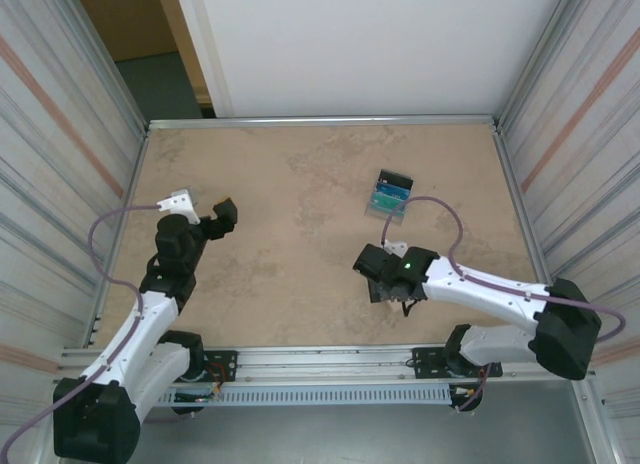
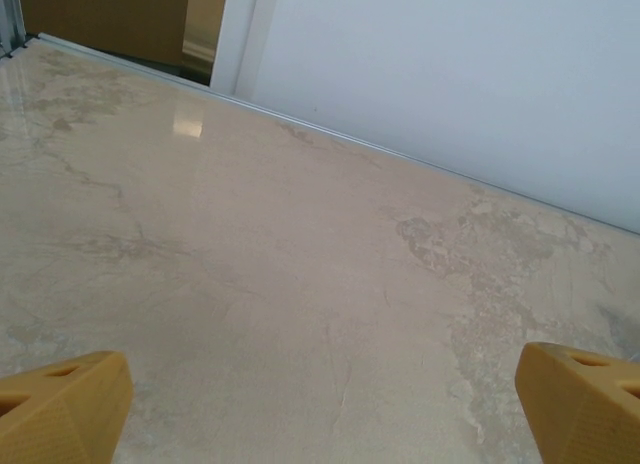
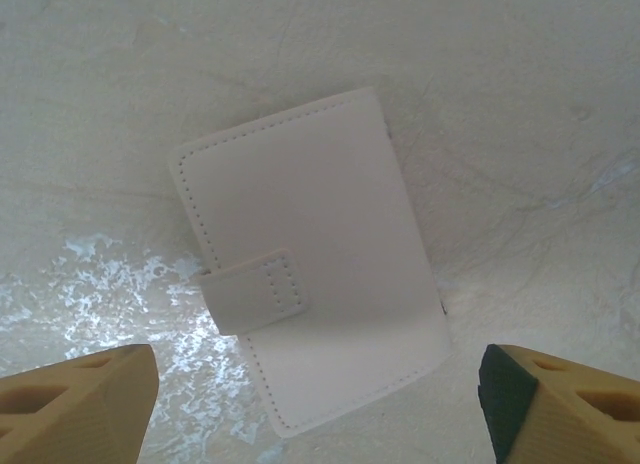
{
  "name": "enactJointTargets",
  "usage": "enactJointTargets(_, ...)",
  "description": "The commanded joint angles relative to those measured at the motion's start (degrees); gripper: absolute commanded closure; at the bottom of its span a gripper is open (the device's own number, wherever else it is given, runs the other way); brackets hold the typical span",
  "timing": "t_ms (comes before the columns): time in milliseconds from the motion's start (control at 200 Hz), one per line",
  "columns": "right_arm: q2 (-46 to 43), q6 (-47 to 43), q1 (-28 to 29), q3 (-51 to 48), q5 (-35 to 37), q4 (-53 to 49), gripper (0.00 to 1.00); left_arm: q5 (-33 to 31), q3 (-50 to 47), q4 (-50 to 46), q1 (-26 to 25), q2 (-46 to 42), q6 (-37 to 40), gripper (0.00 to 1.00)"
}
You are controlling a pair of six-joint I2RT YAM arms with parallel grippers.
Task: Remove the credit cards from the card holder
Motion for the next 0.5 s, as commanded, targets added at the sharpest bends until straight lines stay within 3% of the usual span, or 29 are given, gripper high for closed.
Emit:
enactJointTargets(0, 3.2, 2.5, 1.3, 2.5, 2.8, -1.8, 0.12, 0.2, 1.3, 0.1, -0.2, 0.7, -1.4, 0.01)
enactJointTargets(110, 6.5, 2.4, 1.4, 2.7, 2.4, -1.7, 0.00, 0.2, 1.8, 0.0, -0.2, 1.7, -1.6, 0.01)
enactJointTargets(496, 14.2, -2.3, -1.5, 3.7, -0.7, -0.1, 0.01, 0.6, 3.3, -1.5, -0.2, 3.6, -2.1, 0.01)
